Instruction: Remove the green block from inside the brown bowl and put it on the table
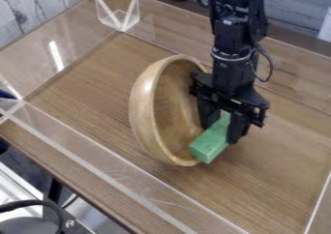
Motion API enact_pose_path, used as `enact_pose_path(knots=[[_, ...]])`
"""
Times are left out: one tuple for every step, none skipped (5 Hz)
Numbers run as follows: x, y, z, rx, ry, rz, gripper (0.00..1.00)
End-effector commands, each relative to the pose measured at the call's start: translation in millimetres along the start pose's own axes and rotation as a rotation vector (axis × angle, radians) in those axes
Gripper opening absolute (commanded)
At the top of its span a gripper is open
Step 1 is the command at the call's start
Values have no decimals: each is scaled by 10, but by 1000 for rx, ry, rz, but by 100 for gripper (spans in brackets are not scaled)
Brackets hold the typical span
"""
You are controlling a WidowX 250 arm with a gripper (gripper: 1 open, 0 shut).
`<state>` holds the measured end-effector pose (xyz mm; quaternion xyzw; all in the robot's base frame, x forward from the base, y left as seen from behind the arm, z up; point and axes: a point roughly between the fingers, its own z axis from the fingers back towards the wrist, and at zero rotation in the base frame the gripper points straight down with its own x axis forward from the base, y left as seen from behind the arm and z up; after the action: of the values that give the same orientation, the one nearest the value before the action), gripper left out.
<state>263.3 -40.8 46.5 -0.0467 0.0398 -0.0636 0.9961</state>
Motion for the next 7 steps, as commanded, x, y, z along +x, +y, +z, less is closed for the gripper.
enact_pose_path(knots=[[71,50,83,6,-31,1,0],[72,63,69,7,-26,1,0],[74,74,57,7,-20,1,0],[74,86,49,7,-16,2,0],[72,105,44,8,-11,4,0],[69,126,41,10,-7,7,0],[66,144,38,11,-3,9,0]])
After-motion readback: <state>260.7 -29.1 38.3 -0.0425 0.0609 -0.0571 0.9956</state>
